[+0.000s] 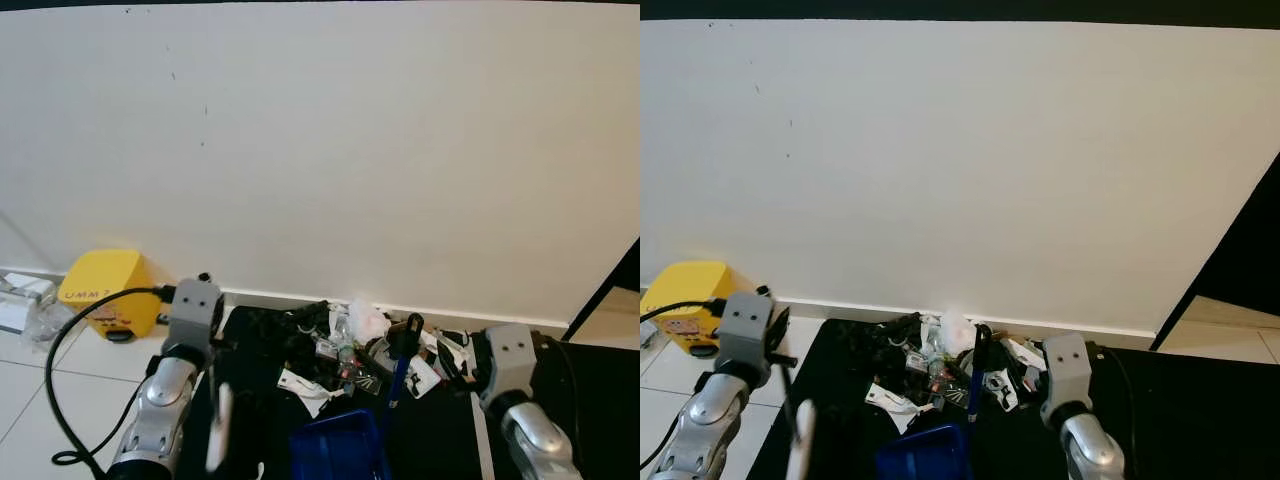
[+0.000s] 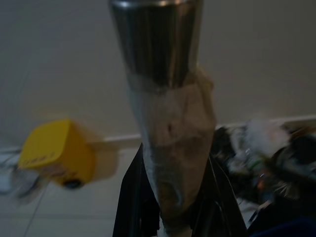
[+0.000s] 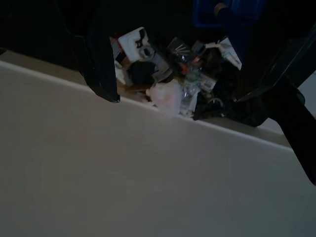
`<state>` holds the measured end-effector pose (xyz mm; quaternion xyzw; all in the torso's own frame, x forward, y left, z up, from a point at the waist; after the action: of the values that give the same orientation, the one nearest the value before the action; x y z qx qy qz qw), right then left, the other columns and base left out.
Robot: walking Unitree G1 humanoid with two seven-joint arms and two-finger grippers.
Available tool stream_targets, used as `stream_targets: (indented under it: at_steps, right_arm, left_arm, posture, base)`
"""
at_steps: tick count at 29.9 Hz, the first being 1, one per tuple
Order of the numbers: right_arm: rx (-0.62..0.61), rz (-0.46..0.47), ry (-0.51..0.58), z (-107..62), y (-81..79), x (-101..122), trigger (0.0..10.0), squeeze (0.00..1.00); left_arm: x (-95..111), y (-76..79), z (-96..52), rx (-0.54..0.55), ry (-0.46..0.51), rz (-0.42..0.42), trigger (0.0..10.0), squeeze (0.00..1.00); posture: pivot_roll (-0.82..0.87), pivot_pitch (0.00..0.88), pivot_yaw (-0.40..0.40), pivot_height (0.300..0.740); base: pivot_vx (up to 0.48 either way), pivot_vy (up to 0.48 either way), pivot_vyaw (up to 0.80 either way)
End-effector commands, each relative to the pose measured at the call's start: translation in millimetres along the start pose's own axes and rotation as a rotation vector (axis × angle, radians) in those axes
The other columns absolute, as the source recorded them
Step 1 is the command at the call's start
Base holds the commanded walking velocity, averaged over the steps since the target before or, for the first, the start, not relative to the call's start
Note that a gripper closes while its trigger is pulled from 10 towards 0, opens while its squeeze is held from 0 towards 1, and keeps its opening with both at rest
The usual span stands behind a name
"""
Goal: Sweep floor
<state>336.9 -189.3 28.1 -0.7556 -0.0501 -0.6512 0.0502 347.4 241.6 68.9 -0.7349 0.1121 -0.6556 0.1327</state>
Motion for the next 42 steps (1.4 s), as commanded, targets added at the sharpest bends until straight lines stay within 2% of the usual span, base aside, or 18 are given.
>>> stream_targets:
  at_steps: [1, 6, 16, 17, 18, 21, 22, 25, 29, 31, 33, 35, 36, 38, 39, 40, 41, 42]
  right_arm:
    - [-0.010, 0.042, -0.024, 5.8, -4.0, -2, 10.0, 0.00]
    - [-0.006, 0.078, -0.034, 22.8, -14.1, 6, 10.0, 0.00]
    - [0.026, 0.023, -0.034, 14.2, -17.7, 2, 10.0, 0.00]
    - [0.026, 0.016, -0.019, 12.7, -16.5, 6, 10.0, 0.06]
    - [0.006, -0.015, 0.002, 10.3, -10.3, 11, 10.0, 0.96]
    - [-0.008, -0.036, 0.015, 8.8, -6.1, 14, 10.0, 0.96]
    - [-0.053, -0.074, 0.046, 5.5, 5.4, 22, 10.0, 1.00]
    - [-0.226, -0.152, 0.212, -7.5, 43.2, 60, 10.0, 1.00]
    - [-0.337, -0.171, 0.398, -19.7, 61.7, 104, 10.0, 1.00]
    - [-0.343, -0.158, 0.429, -20.9, 61.8, 112, 10.0, 1.00]
    - [-0.269, -0.103, 0.505, -17.4, 43.5, 137, 10.0, 1.00]
    - [-0.269, -0.103, 0.505, -17.4, 43.5, 137, 10.0, 1.00]
    - [-0.228, -0.079, 0.533, -16.3, 34.1, 146, 10.0, 1.00]
    - [-0.065, -0.038, 0.571, -14.1, -6.4, 166, 10.0, 1.00]
    - [-0.065, -0.038, 0.571, -14.1, -6.4, 166, 10.0, 1.00]
    - [0.057, -0.030, 0.540, -19.2, -38.3, 161, 10.0, 0.58]
    - [0.083, -0.034, 0.516, -22.4, -46.2, 153, 10.0, 0.22]
    - [0.097, -0.038, 0.494, -27.2, -51.9, 145, 10.0, 0.00]
  left_arm:
    - [-7, -23.0, 0.5, 0.071, -0.036, 0.046, 10.0, 0.00]
    - [-23, -41.4, 8.7, 0.158, -0.110, 0.013, 10.0, 0.00]
    - [-19, -45.2, 11.2, 0.179, -0.107, -0.016, 10.0, 0.00]
    - [-20, -45.0, 11.3, 0.180, -0.108, -0.015, 10.0, 0.00]
    - [-21, -44.0, 11.0, 0.179, -0.109, -0.013, 10.0, 0.00]
    - [-22, -43.6, 11.2, 0.180, -0.110, -0.012, 10.0, 0.00]
    - [-23, -41.8, 11.2, 0.176, -0.110, -0.009, 10.0, 0.00]
    - [-24, -36.3, 11.1, 0.158, -0.110, -0.004, 10.0, 0.00]
    - [-23, -33.1, 12.8, 0.144, -0.109, 0.000, 10.0, 0.00]
    - [-23, -32.7, 13.3, 0.142, -0.108, 0.001, 10.0, 0.00]
    - [-21, -31.8, 14.7, 0.135, -0.104, 0.007, 10.0, 0.00]
    - [-21, -31.8, 14.7, 0.135, -0.104, 0.007, 10.0, 0.00]
    - [-21, -31.5, 15.2, 0.133, -0.102, 0.010, 10.0, 0.00]
    - [-21, -30.4, 15.5, 0.126, -0.099, 0.021, 10.0, 0.00]
    - [-21, -30.4, 15.5, 0.126, -0.099, 0.021, 10.0, 0.00]
    - [-22, -30.1, 14.2, 0.124, -0.099, 0.027, 10.0, 0.00]
    - [-23, -30.2, 13.4, 0.124, -0.100, 0.028, 10.0, 0.00]
    - [-23, -30.4, 12.6, 0.125, -0.101, 0.029, 10.0, 0.00]
  posture:
    - [-0.02, 0.074, 0.034, 0.740]
    - [-0.01, 0.085, 0.027, 0.740]
    - [-0.01, 0.095, 0.028, 0.740]
    - [-0.01, 0.099, 0.028, 0.740]
    - [-0.01, 0.099, 0.028, 0.740]
    - [-0.01, 0.099, 0.028, 0.740]
    - [-0.01, 0.100, 0.029, 0.740]
    - [-0.02, 0.100, 0.037, 0.740]
    - [-0.02, 0.098, 0.042, 0.740]
    - [-0.02, 0.097, 0.047, 0.740]
    - [-0.02, 0.097, 0.052, 0.740]
    - [-0.02, 0.097, 0.052, 0.740]
    - [-0.02, 0.097, 0.052, 0.740]
    - [-0.02, 0.096, 0.050, 0.740]
    - [-0.02, 0.096, 0.050, 0.740]
    - [-0.02, 0.096, 0.046, 0.740]
    - [-0.02, 0.096, 0.046, 0.740]
    - [-0.02, 0.096, 0.046, 0.740]
  base:
    - [0.000, 0.000, 0.00]
    - [0.000, 0.000, 0.00]
    - [0.000, 0.000, 0.00]
    - [0.000, 0.000, 0.00]
    - [0.000, 0.000, 0.00]
    - [0.000, 0.000, 0.00]
    - [0.000, 0.000, 0.00]
    - [0.000, 0.000, 0.00]
    - [0.000, 0.000, 0.00]
    - [0.000, 0.000, 0.00]
    - [0.000, 0.000, 0.00]
    - [0.000, 0.000, 0.00]
    - [0.000, 0.000, 0.00]
    - [0.000, 0.000, 0.00]
    - [0.000, 0.000, 0.00]
    - [0.000, 0.000, 0.00]
    - [0.000, 0.000, 0.00]
    - [0.000, 0.000, 0.00]
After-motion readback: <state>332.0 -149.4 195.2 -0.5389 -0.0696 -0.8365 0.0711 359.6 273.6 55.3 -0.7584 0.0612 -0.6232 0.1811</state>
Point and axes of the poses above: a point about 5 cm out from each wrist's last joint towards the gripper, its own z axis pointing out of the wrist towards the gripper, its own x axis along the axis of the wrist's last joint, y = z × x, the point moved 6 cm from there along z, pointing out of the wrist towards the gripper, and after that the axes turned 4 degrees about z, right-handed, at the moved point
